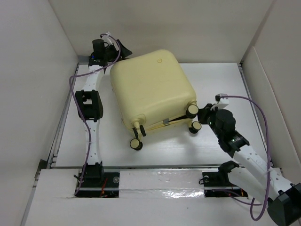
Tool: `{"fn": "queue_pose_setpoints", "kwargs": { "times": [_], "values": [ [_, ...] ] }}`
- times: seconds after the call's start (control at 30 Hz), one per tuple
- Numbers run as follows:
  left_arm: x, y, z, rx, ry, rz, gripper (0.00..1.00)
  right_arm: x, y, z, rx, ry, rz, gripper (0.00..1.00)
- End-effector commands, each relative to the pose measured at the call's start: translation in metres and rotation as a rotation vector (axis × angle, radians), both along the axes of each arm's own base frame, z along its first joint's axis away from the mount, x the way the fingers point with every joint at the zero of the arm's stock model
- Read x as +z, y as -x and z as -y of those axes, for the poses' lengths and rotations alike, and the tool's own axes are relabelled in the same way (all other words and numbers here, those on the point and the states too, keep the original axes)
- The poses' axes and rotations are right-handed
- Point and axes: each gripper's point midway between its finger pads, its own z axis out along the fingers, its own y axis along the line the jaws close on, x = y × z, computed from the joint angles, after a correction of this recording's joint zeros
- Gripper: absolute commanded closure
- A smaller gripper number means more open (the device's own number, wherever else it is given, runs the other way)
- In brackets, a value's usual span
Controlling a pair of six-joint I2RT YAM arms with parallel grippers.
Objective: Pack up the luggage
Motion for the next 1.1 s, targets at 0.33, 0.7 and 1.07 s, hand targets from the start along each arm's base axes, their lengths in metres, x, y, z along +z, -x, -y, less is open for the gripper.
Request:
{"fn": "queue_pose_setpoints", "kwargs": {
  "times": [0.33, 0.7, 1.07],
  "values": [
    [0.016, 0.015, 0.036, -0.256, 0.077, 0.150, 0.21, -0.027, 0.040, 0.053, -0.157, 0.067, -0.094, 0.72],
    [0.007, 0.038, 0.056, -0.359, 0.087, 0.145, 0.28, -0.038, 0.011, -0.005, 0.071, 0.061, -0.125, 0.57],
    [0.029, 0.117, 0.086, -0.431, 0.047, 0.209, 0.29, 0.031, -0.083, -0.022, 0.130, 0.081, 0.100, 0.64]
  ]
}}
